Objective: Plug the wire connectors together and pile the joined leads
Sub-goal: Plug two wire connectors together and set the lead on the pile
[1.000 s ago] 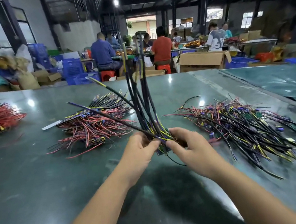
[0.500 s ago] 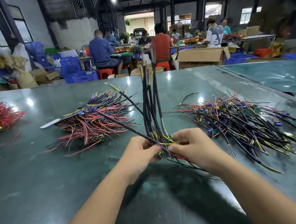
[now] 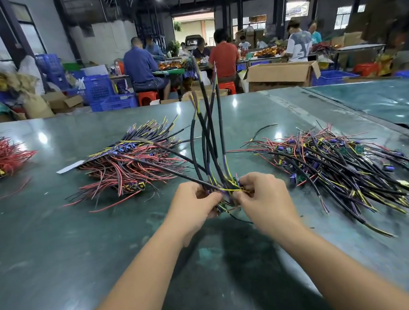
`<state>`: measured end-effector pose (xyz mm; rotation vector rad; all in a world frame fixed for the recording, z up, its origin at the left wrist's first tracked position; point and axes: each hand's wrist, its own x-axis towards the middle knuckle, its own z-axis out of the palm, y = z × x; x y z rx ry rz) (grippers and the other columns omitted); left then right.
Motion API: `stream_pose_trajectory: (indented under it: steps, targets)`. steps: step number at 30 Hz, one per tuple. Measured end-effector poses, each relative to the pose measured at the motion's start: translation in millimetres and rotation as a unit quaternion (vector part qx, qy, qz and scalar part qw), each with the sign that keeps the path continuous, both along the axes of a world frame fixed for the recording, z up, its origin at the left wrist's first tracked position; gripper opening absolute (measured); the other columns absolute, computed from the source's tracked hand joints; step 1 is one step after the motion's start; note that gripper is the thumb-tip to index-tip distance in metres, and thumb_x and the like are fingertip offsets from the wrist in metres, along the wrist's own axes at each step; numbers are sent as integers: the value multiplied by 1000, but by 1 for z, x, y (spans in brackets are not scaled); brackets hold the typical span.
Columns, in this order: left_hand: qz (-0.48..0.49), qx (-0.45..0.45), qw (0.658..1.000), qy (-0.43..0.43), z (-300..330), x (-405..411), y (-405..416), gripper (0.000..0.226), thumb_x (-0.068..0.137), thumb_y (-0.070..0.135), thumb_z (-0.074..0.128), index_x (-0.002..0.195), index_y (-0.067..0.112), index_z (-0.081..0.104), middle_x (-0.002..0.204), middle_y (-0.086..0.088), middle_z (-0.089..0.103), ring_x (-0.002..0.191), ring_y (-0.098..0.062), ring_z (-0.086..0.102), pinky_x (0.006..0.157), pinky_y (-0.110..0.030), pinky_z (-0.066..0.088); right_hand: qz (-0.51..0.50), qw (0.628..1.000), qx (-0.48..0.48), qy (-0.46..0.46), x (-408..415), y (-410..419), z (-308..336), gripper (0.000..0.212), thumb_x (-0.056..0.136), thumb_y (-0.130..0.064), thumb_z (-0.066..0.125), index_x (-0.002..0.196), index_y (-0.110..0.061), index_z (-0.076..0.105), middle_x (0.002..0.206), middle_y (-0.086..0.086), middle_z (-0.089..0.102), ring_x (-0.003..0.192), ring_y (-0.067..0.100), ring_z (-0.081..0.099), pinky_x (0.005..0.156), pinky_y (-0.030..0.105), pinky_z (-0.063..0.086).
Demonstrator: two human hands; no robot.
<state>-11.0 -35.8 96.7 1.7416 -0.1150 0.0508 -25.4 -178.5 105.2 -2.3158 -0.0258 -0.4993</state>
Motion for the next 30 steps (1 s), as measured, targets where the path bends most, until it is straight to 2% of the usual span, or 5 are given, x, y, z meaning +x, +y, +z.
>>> stream_pose_trajectory:
  steps: [8, 15, 21, 25, 30]
  targets:
    - [85, 17, 996, -28, 3, 10, 17, 19, 89, 18, 64, 83, 1, 60, 74, -8, 56, 61, -15, 54, 57, -27, 56, -48, 998, 30, -11, 7, -10, -3, 18, 84, -15, 63, 100, -14, 71, 94, 6, 74, 95, 25, 65, 84, 34, 50]
    - [258, -134, 953, -82, 17, 18, 41, 25, 97, 22, 51, 72, 18, 51, 61, 2, 48, 37, -5, 52, 38, -20, 43, -90, 988, 123, 6, 13, -17, -4, 14, 85, -19, 60, 79, -12, 69, 75, 3, 70, 75, 23, 63, 66, 27, 41]
    - [449, -118, 851, -245, 30, 13, 51, 28, 92, 42, 41, 90, 17, 53, 87, -20, 61, 77, -34, 57, 75, -52, 47, 149, 981, 104, 71, 14, 15, -6, 18, 90, -24, 57, 101, -20, 71, 96, 3, 72, 90, 14, 63, 78, 27, 46]
    - [352, -190, 873, -279, 39, 4, 39, 16, 96, 32, 45, 97, 30, 60, 76, 11, 57, 65, -9, 54, 65, -28, 46, 196, 975, -104, -20, 10, 19, -10, 42, 94, -27, 55, 134, -15, 53, 137, 1, 54, 128, 14, 45, 103, 16, 26]
    - [134, -306, 925, -179, 38, -3, 13, 20, 101, 18, 42, 104, 22, 62, 88, 3, 61, 63, -8, 66, 58, -18, 52, 105, 979, 76, -155, 4, 15, -2, 21, 92, -5, 54, 103, -12, 69, 98, -4, 67, 89, 1, 54, 79, 6, 37]
